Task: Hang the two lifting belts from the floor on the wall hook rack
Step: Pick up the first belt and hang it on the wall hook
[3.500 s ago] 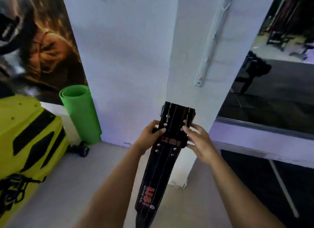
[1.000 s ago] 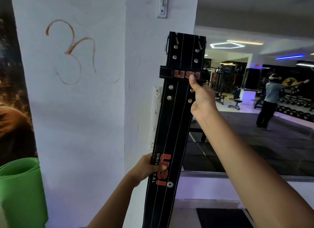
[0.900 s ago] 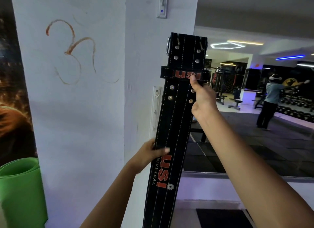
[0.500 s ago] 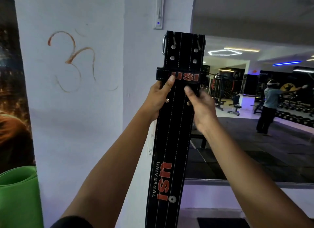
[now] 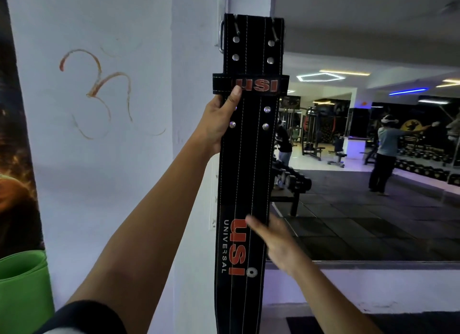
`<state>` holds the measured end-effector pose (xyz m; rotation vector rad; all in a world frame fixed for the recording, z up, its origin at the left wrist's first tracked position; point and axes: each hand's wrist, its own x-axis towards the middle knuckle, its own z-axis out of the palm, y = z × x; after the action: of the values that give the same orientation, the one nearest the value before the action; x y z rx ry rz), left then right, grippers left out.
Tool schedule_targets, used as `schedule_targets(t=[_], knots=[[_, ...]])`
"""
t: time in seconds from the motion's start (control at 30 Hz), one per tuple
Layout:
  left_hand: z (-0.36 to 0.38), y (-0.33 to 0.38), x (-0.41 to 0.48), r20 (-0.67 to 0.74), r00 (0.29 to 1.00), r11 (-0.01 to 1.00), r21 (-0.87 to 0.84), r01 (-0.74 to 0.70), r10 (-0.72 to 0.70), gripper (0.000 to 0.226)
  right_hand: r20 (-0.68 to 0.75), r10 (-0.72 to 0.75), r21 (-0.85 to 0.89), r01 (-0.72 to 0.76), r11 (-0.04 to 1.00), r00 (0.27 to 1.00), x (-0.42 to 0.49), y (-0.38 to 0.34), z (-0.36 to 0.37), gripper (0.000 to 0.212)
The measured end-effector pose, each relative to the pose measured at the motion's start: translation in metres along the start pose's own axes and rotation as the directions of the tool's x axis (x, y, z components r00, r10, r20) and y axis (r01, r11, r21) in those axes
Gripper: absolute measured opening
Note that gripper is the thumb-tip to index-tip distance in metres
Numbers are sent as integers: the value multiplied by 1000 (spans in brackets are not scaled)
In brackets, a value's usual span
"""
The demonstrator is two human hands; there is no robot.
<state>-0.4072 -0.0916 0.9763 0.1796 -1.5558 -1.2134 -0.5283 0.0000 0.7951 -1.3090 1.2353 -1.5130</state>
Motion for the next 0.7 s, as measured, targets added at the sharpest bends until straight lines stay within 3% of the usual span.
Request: schedule_targets(t=[0.07,0.1,0.23,0.3,0.5,0.67,0.7], knots=[[-2,1,0,-7,1000,1000,1,-1,1,27,40,42,-9,-42,999,998,-13,21,-1,69],[-3,1,0,-13,1000,1000,2,2,-2,28,45,41,-4,-41,999,998,-12,24,-2,72],[-2,1,-3,-18,1000,1000,-10,13,-13,33,-12,-62,46,62,997,998,10,-13,0,29],[-2,-1,-3,-14,1000,1000,-14,15,-15,31,-40,-142,88,145,985,989,18,-30,0,18],[-10,-6,-6,-30,999,999,-12,32,-33,32,31,-26,64,24,998,999,-8,1,3,29],[-11,-11,-8,-70,997,999,8,45,-44,41,-65,-109,93,115,989,992,17,-63,4,56],[-11,-12,-9,-66,997,999,8,44,-43,41,-67,-145,118,152,981,987,26,-79,4,54]])
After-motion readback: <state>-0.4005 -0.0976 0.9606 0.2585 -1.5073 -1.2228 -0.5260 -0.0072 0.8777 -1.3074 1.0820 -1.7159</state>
